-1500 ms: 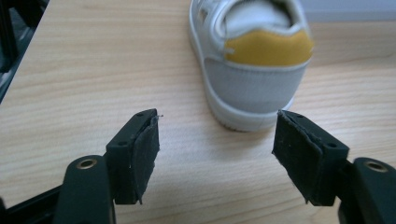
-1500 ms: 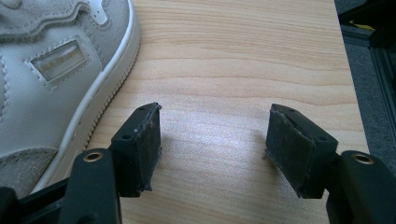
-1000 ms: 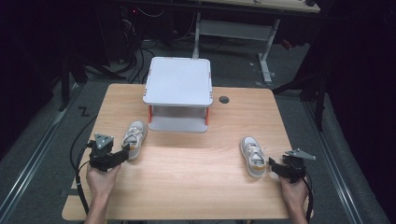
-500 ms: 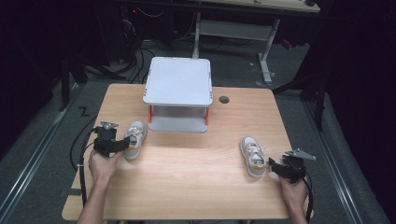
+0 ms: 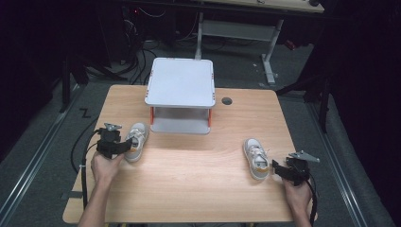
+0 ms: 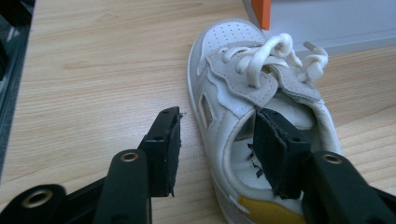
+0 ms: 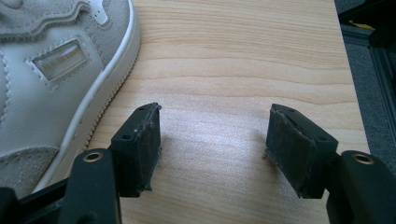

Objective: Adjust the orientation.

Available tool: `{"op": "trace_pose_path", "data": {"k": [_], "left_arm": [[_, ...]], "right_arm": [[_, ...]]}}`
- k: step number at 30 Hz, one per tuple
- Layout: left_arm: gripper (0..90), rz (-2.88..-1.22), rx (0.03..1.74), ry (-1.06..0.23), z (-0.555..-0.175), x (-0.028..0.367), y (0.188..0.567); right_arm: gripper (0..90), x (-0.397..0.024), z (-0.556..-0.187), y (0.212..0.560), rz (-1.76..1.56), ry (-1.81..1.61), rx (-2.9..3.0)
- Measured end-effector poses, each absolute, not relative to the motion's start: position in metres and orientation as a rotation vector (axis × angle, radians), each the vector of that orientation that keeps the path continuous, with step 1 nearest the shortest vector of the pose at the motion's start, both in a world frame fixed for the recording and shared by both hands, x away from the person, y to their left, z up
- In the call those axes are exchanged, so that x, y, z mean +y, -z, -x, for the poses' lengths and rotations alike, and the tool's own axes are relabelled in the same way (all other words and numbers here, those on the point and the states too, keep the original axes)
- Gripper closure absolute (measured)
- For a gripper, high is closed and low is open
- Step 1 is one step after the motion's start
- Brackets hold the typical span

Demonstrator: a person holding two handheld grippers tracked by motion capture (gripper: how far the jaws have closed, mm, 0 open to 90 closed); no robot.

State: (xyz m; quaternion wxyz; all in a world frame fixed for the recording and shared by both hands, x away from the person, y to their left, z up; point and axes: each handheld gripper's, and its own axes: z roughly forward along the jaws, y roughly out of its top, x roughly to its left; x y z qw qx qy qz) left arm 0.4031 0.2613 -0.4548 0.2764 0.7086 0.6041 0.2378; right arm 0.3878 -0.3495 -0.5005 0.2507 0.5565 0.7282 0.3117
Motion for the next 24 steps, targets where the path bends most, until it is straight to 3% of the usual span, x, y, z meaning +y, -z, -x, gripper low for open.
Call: {"op": "trace_pose_path", "data": {"k": [5, 17, 24], "left_arm": [[66.1, -1.915, 1.603, -0.627, -0.406, 0.2598, 0.458], [83.6, -1.906, 1.606, -0.725, -0.4005, 0.2652, 0.4554], [84.7, -1.875, 1.619, -0.711, -0.3973, 0.2646, 0.4551]], "right_arm": [[35.2, -0.3492, -0.3875, 0.5005, -1.516, -0.848, 1.98], [35.2, -0.3492, -0.3875, 0.5005, -1.515, -0.847, 1.98], [35.1, -0.3491, -0.3873, 0.5005, -1.515, -0.848, 1.982]]}}
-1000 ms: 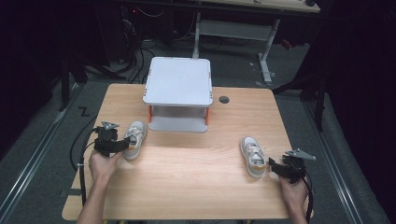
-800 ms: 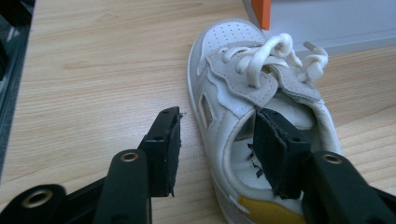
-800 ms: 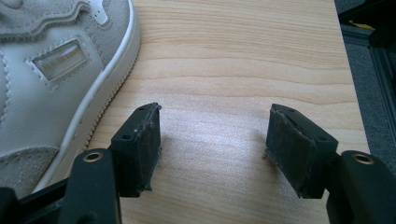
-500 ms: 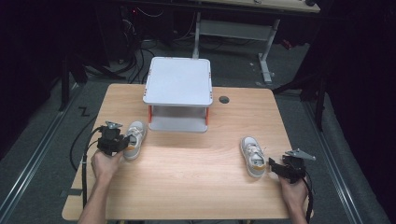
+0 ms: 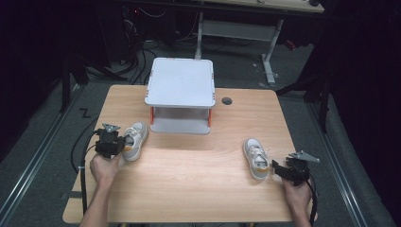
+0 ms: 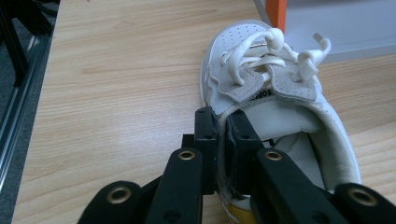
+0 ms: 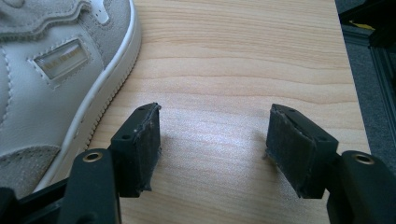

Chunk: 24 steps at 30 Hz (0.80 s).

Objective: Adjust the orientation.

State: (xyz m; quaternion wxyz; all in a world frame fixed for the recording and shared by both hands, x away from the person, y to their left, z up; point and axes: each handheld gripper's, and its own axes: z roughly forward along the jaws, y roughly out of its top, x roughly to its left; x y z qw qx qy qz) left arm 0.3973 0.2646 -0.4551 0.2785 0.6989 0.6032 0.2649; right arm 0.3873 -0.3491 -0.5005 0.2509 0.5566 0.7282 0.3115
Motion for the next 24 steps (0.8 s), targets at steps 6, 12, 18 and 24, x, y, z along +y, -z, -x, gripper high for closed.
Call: {"op": "trace_pose_path", "data": {"k": [6, 12, 18, 24], "left_arm": [[84.8, -1.886, 1.58, -0.711, -0.39, 0.258, 0.447], [84.8, -1.912, 1.542, -0.704, -0.386, 0.25, 0.441], [84.6, -1.905, 1.514, -0.67, -0.382, 0.244, 0.436], [84.5, -1.915, 1.49, -0.66, -0.38, 0.237, 0.433]], "right_arm": [[35.1, -0.349, -0.387, 0.501, -1.515, -0.848, 1.982], [35.0, -0.349, -0.387, 0.501, -1.514, -0.848, 1.982], [34.8, -0.349, -0.387, 0.501, -1.514, -0.848, 1.982], [34.8, -0.349, -0.387, 0.501, -1.514, -0.848, 1.983]]}}
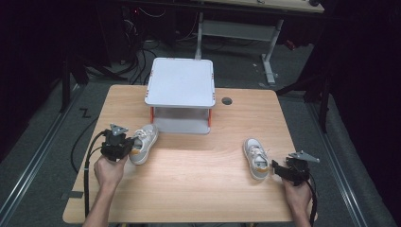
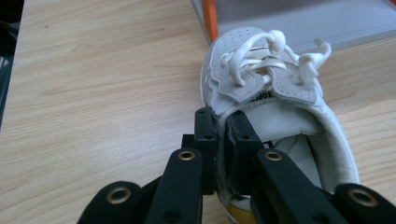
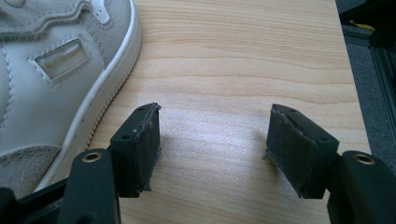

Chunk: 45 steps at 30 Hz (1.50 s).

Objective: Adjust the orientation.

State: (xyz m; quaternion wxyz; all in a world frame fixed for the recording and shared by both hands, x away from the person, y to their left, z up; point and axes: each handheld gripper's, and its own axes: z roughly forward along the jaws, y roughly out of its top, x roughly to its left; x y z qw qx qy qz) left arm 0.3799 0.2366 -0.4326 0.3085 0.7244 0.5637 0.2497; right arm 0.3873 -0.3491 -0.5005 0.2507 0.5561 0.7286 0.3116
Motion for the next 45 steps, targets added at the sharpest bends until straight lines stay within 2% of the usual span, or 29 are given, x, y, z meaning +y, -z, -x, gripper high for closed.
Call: {"op": "trace_pose_path", "data": {"k": [18, 36, 45], "left_arm": [[84.2, -1.939, 1.42, -0.619, -0.375, 0.206, 0.424], [83.6, -1.987, 1.352, -0.54, -0.38, 0.147, 0.426], [83.3, -2.025, 1.305, -0.499, -0.384, 0.106, 0.425]], "right_arm": [[34.5, -0.349, -0.387, 0.501, -1.514, -0.847, 1.983], [33.9, -0.349, -0.387, 0.5, -1.512, -0.848, 1.987], [33.7, -0.349, -0.387, 0.501, -1.509, -0.847, 1.987]]}}
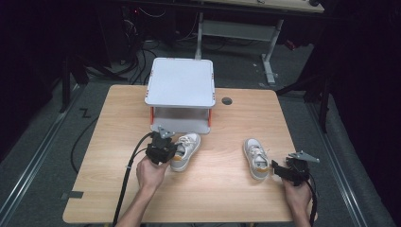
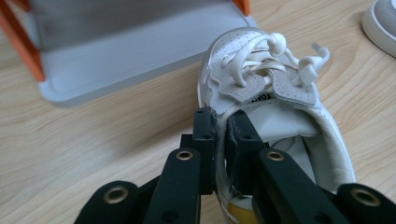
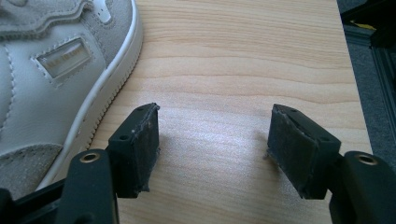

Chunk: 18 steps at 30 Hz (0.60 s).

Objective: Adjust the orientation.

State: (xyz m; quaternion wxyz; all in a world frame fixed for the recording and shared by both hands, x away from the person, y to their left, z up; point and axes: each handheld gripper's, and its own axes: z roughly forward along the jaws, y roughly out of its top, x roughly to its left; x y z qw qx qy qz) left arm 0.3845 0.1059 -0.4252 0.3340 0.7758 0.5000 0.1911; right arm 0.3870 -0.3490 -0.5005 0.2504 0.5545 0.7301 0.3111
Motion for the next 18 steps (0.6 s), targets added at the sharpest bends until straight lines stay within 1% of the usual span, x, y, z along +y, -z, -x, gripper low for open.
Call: {"op": "trace_pose_path", "data": {"k": [7, 18], "left_arm": [[83.2, -2.074, 1.27, -0.506, -0.39, 0.078, 0.427], [82.6, -2.123, 1.278, -0.483, -0.4, 0.049, 0.441]], "right_arm": [[33.6, -0.349, -0.387, 0.501, -1.509, -0.847, 1.988], [33.4, -0.349, -0.387, 0.501, -1.511, -0.848, 1.988]]}}
